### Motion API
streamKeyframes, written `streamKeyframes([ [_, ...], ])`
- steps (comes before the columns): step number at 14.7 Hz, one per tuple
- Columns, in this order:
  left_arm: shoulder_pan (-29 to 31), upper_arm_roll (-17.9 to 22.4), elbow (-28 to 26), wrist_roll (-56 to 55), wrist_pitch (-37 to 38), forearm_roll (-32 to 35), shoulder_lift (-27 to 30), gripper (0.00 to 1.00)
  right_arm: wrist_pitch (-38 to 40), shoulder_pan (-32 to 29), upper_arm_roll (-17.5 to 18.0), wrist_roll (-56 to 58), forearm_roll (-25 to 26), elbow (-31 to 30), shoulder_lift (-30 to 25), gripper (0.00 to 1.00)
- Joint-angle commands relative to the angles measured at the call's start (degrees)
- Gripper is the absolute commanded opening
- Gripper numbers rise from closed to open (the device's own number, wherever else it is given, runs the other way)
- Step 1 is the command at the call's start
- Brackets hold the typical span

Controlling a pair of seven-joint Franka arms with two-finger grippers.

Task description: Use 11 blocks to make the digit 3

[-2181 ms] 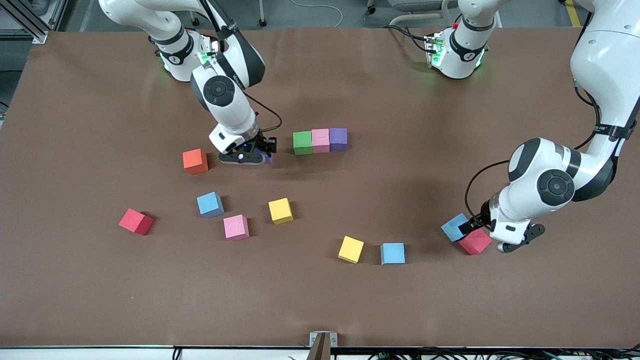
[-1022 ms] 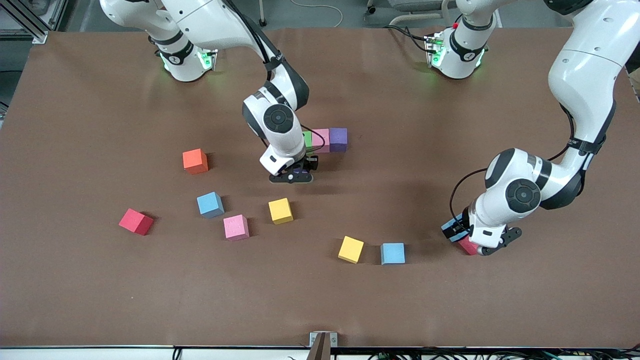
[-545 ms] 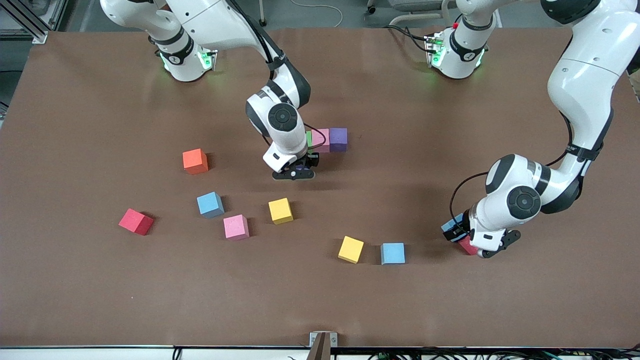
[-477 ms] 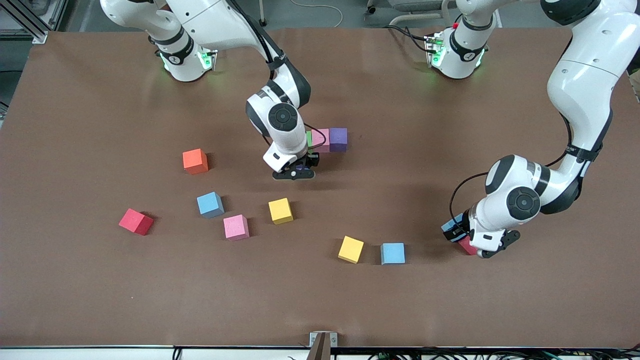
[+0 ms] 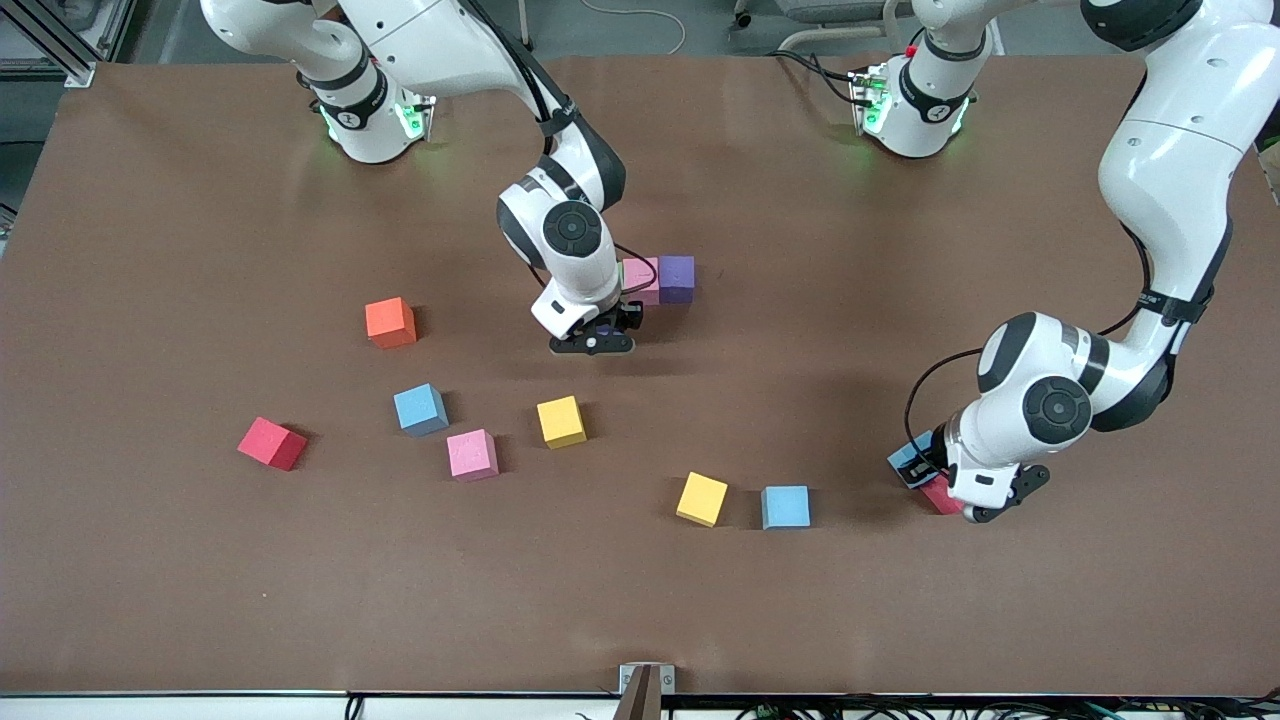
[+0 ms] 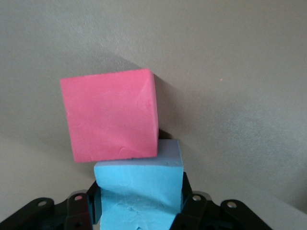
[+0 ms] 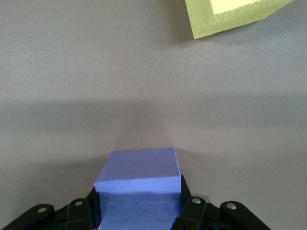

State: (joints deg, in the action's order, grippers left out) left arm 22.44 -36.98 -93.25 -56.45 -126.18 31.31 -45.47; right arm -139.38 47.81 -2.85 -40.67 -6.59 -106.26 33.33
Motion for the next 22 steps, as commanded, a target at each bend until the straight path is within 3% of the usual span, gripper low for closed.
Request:
streamKeyframes([
  [1, -0.4, -1.7, 3.0, -0.1, 5.0, -1.2, 1.1, 0.19, -0.8, 0.6, 0.0, -1.2, -0.6, -3.0, -1.3, 0.00],
  [5, 0.4, -4.1, 3.5, -0.2, 8.1, -1.2, 2.7, 0.18, -0.9, 1.0, 0.0, -1.3, -0.6, -3.3, -1.4, 0.01],
  [10, 0.4, -4.3, 4.1, -1.4, 8.7, -1.3, 3.3, 0.16, -0.8, 1.2, 0.1, -1.4, -0.6, -3.9, -2.0, 0.01],
  [22, -4.4, -4.9, 4.1, -18.0, 9.5, -1.9, 2.9, 0.15, -1.0, 1.9, 0.1, -2.7, -0.6, -4.3, -2.2, 0.01],
])
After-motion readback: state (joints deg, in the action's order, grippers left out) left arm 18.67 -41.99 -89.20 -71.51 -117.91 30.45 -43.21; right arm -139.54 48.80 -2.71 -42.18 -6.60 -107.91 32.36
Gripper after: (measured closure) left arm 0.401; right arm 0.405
